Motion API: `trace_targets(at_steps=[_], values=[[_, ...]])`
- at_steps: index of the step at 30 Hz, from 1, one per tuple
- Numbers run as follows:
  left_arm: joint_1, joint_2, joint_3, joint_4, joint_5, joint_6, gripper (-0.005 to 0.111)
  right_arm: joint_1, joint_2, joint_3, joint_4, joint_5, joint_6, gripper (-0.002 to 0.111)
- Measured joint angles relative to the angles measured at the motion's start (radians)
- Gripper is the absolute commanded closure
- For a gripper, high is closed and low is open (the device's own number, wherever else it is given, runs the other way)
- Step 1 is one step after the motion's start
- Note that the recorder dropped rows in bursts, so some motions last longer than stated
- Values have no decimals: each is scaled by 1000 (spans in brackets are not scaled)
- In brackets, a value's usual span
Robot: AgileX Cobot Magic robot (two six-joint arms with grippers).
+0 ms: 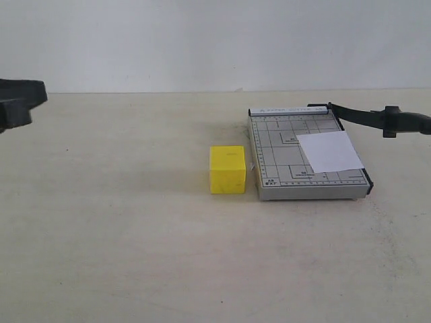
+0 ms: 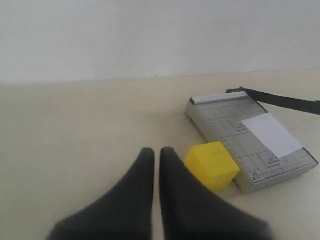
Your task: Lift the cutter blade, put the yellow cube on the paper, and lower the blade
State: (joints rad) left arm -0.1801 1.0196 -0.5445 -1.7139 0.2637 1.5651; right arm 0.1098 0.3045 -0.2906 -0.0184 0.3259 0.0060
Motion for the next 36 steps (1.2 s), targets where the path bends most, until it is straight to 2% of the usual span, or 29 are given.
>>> trace_targets(at_steps=[6,9,11,13,16,19,22,24,26,27,30,32,36], values=[[-6,279,-2,-14,-202,-727,102,0,0,7,0,-21,0,108],[-6,380,-2,-17,-317,-958,102,0,0,8,3,-24,0,108],[-6,413,-2,30,-440,-1020,102,0,0,9,4,-26,0,108],[-9,417,-2,211,-551,-1054,102,0,0,12,6,-26,-6,108],[-18,410,-18,615,-648,-1160,102,0,0,12,8,-26,-6,108],[-18,407,-48,1055,-667,-1373,102,0,0,12,8,-26,-6,108],[-40,419,-91,1555,-702,-1636,102,0,0,12,8,-26,-6,108],[-85,444,-126,1893,-724,-1816,102,0,0,12,8,-26,-6,108],[-163,480,-163,2123,-736,-1953,102,0,0,12,8,-31,-6,108],[-210,506,-186,2202,-736,-1992,102,0,0,12,8,-33,-6,108],[-344,600,-279,2285,-681,-2044,102,0,0,12,8,-36,-6,108],[-418,682,-368,2294,-580,-2055,102,0,0,12,8,-33,-6,108],[-539,858,-626,2298,-358,-2061,102,0,0,12,8,-19,-6,108]])
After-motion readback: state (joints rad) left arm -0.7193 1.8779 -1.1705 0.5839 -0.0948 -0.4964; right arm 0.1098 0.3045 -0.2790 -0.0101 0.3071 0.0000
